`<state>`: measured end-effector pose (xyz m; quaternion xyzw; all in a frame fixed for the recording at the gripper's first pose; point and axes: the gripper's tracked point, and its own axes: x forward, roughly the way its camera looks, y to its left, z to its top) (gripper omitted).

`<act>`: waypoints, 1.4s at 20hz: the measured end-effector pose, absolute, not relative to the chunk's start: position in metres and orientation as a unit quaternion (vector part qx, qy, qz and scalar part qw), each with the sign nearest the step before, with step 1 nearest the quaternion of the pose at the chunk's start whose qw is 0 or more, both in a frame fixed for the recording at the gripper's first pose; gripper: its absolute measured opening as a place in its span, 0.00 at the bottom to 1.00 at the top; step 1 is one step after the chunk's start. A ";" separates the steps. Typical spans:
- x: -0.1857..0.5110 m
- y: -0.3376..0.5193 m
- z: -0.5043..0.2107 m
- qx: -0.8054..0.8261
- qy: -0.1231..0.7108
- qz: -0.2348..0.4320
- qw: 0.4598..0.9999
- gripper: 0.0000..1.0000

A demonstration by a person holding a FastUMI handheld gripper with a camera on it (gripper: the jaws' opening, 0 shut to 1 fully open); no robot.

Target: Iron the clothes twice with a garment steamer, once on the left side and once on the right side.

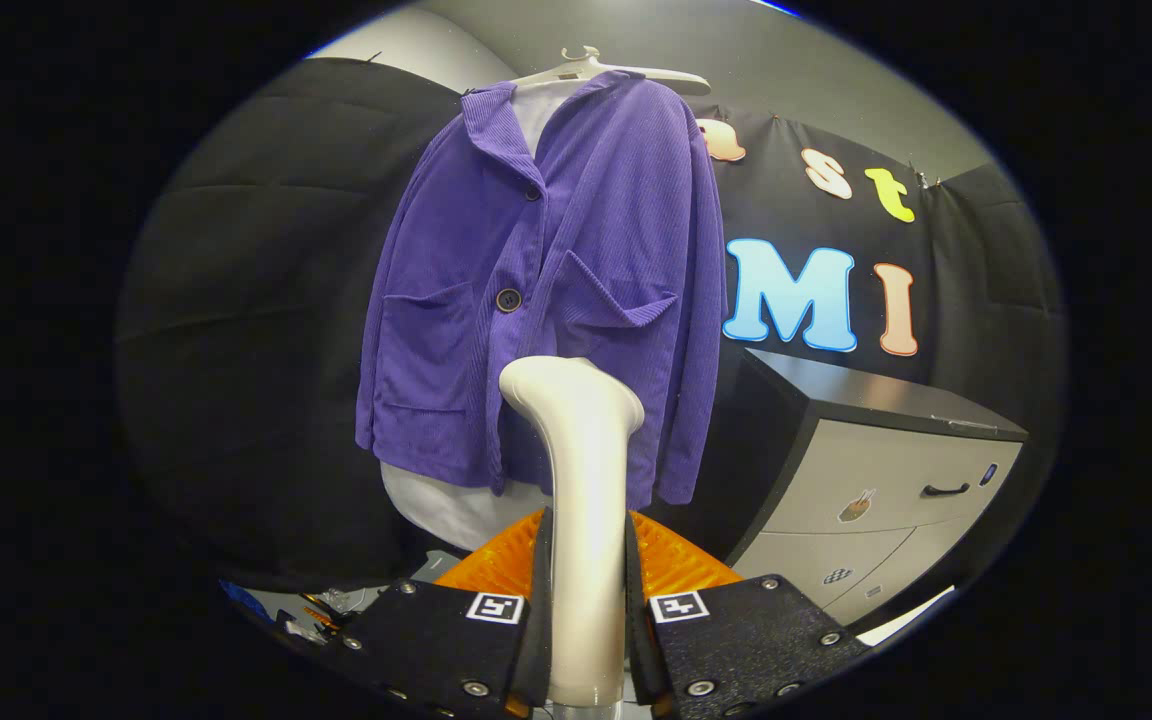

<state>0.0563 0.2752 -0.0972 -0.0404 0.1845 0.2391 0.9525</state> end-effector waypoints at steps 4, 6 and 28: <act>0.047 0.275 -0.102 -0.042 0.190 0.240 0.951 0.32; 0.042 0.273 -0.097 -0.036 0.185 0.239 0.953 0.31; 0.088 0.356 0.165 0.030 -0.048 0.280 0.958 0.32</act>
